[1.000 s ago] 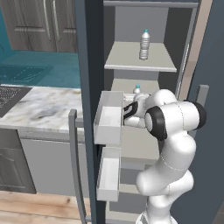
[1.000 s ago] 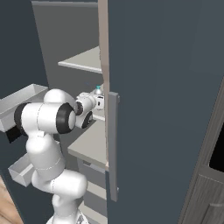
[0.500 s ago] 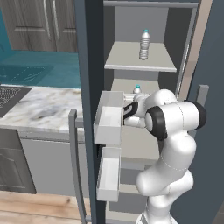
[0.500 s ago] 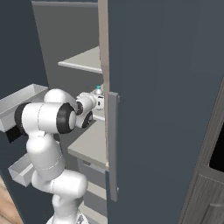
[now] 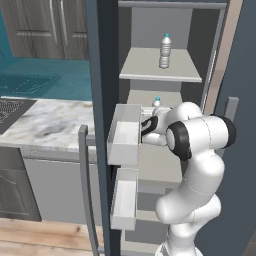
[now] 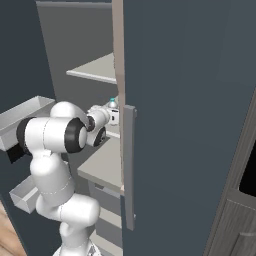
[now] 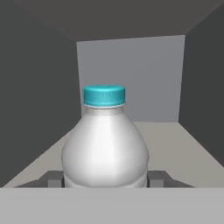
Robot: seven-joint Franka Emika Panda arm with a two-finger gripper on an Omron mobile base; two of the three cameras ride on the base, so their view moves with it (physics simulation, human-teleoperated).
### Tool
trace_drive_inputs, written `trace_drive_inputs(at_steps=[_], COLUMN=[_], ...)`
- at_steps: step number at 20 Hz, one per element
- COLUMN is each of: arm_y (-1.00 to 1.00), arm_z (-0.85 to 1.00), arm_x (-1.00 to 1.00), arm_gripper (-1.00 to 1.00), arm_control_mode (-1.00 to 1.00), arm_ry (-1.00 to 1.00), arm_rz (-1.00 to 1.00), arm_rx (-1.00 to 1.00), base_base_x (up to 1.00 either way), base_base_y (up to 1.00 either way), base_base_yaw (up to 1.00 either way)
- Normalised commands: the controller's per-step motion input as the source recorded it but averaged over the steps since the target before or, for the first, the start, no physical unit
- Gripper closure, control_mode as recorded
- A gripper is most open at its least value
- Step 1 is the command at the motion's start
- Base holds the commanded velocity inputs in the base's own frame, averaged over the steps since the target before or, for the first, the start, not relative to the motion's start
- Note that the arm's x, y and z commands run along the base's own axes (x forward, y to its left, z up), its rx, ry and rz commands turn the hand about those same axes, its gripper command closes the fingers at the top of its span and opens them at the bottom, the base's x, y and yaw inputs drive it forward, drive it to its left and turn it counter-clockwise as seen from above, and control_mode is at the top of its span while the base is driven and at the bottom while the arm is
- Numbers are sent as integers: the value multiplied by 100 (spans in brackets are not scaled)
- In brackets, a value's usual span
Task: Take the bottled waters from the counter and place them in the freezer to freeze. Close the freezer door after placing the bottles.
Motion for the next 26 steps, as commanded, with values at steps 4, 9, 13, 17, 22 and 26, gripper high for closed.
trace_drive_inputs(at_steps=[4, 9, 13, 17, 22, 26], arm_y=[0, 0, 0, 0, 0, 0], arm_z=[0, 0, 0, 0, 2, 28], arm_x=[-3, -6, -11, -20, -36, -44], arm_gripper=[-100, -100, -100, -100, -100, -100], arm_control_mode=[-100, -100, -100, -100, -100, -100], arm_ry=[0, 0, 0, 0, 0, 1], arm_rz=[0, 0, 0, -1, -1, 0], arm_rx=[0, 0, 0, 0, 0, 0], base_base_x=[0, 0, 0, 0, 0, 0], base_base_y=[0, 0, 0, 0, 0, 0], base_base_yaw=[0, 0, 0, 0, 0, 0])
